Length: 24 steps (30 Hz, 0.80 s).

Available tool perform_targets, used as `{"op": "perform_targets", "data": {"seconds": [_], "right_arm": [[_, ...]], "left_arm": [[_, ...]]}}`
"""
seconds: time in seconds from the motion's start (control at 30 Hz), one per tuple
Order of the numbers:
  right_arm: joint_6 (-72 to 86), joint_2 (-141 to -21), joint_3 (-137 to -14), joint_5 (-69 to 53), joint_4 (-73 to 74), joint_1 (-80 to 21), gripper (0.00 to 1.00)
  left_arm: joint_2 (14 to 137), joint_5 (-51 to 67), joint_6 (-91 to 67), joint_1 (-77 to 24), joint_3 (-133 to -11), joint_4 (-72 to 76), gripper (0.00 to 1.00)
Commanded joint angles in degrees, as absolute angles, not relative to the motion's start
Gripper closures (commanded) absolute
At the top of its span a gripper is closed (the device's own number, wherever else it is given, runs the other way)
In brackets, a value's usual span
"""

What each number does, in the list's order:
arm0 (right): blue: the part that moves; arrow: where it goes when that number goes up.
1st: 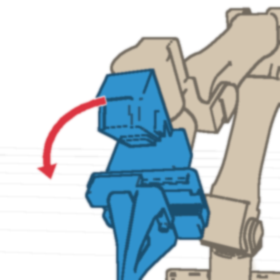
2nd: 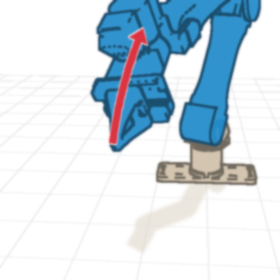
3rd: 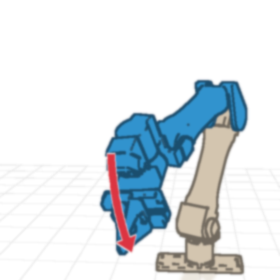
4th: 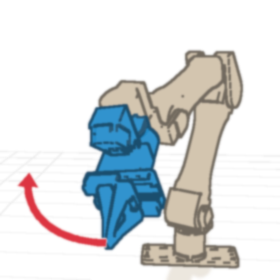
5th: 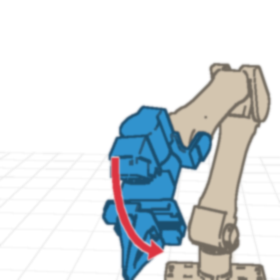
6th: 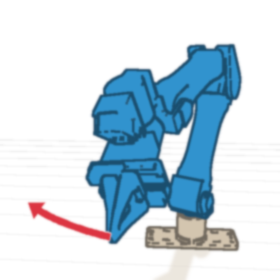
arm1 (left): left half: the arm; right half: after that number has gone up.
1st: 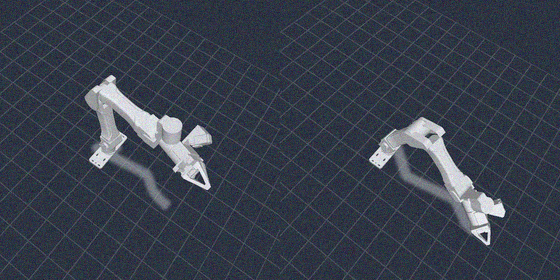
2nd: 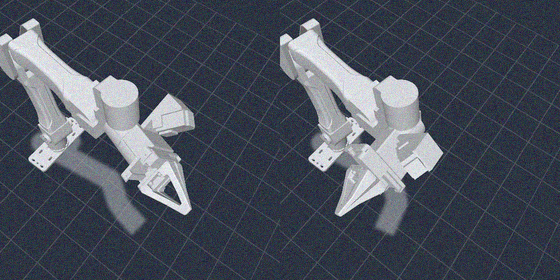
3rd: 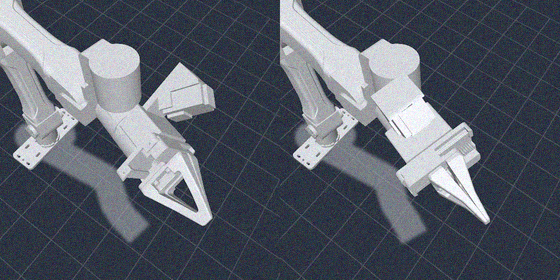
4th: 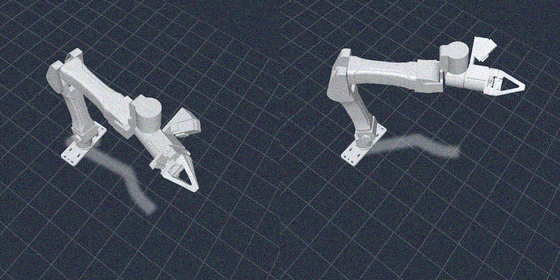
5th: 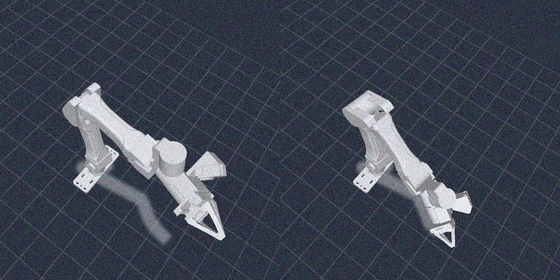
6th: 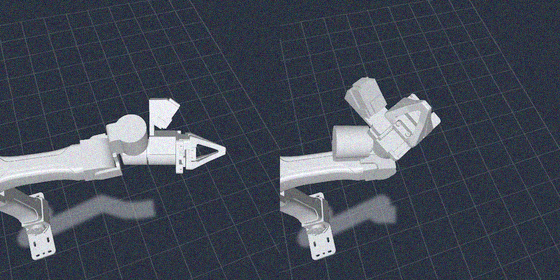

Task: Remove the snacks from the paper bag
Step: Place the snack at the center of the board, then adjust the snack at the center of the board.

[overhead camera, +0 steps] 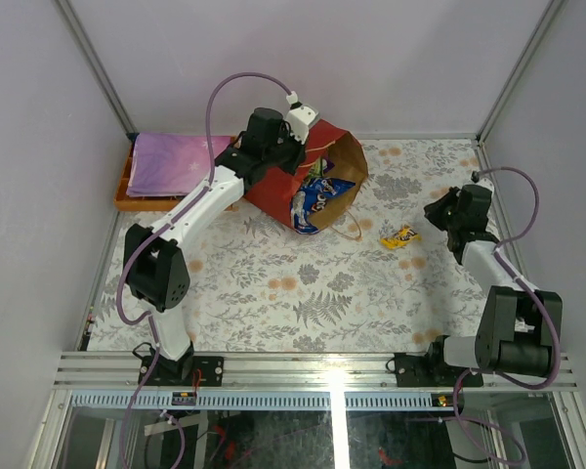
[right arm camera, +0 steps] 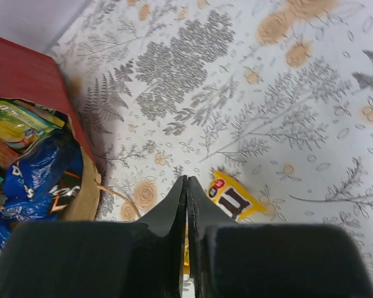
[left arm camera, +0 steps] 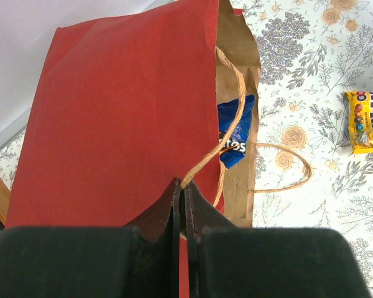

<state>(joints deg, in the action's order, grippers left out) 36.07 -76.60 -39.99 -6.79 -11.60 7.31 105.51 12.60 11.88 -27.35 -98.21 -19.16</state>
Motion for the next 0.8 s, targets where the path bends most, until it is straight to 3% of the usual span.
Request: {"op": "perform_targets", "data": {"seconds": [0.0, 0.23, 0.53, 0.77], "right_arm": [[30.88, -76.13, -42.27, -9.62, -14.25, 5.40, 1.00], [36.71, -82.62, -37.34, -17.50, -24.38, 2.38, 1.00], [53.42, -102.76, -25.66, -25.95, -47.93, 7.01, 1.00], [48.91, -94.00, -27.08, -22.27, -40.59, 7.03, 1.00]], "left_arm": [[104.09, 13.04, 12.42, -27.47, -98.30, -15.47, 1.00], [104.22, 13.60, 11.83, -27.56, -98.37, -15.33, 1.00], [103.97, 11.24, 13.25, -27.51, -98.19, -17.48, 1.00], [103.54, 11.11, 13.09, -27.49, -98.10, -17.14, 1.00]]}}
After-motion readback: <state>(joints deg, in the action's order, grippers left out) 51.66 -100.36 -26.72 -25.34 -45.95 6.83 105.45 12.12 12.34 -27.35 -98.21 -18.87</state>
